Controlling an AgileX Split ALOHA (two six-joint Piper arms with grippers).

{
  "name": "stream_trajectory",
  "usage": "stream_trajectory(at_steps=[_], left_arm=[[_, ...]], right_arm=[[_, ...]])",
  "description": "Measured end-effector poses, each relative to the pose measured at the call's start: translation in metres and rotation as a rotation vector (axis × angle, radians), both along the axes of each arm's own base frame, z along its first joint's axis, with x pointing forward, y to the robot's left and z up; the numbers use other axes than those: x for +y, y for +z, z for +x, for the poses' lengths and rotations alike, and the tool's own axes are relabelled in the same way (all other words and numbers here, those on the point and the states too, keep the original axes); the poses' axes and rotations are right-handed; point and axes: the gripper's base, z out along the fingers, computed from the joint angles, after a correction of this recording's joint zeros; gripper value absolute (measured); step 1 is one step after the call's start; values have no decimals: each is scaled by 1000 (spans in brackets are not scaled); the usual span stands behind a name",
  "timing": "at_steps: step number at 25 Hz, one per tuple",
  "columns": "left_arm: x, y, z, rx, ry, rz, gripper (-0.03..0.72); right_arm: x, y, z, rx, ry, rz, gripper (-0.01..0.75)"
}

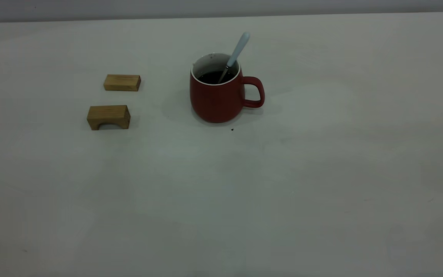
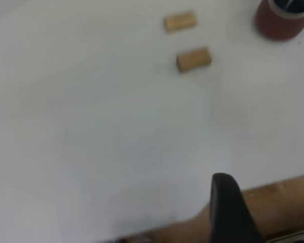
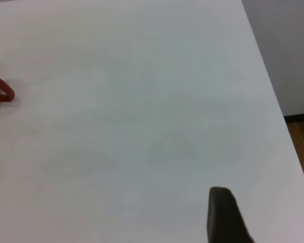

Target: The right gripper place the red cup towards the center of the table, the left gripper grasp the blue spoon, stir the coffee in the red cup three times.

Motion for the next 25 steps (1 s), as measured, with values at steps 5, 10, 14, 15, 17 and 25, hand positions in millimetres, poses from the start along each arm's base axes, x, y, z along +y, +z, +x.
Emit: stream_trajectory(at_steps=[5,10,14,15,17,25], left_arm=[[6,-59,-34,-55,107,-27,445],[6,-91,-51,-58,133,-33,445],[6,-95,-63,-135,129,-46,445],[6,-95,-65,-153,129,-47,445],[6,-96,-70,-186,128,-50,445],[6,-96,-71,-193,128,-51,445]], right_arm=[[0,0,0,0,0,0,439],[0,0,0,0,0,0,439],[0,0,0,0,0,0,439],[0,0,0,0,-1,1,439],[0,0,0,0,-1,1,439],[0,0,0,0,0,0,439]])
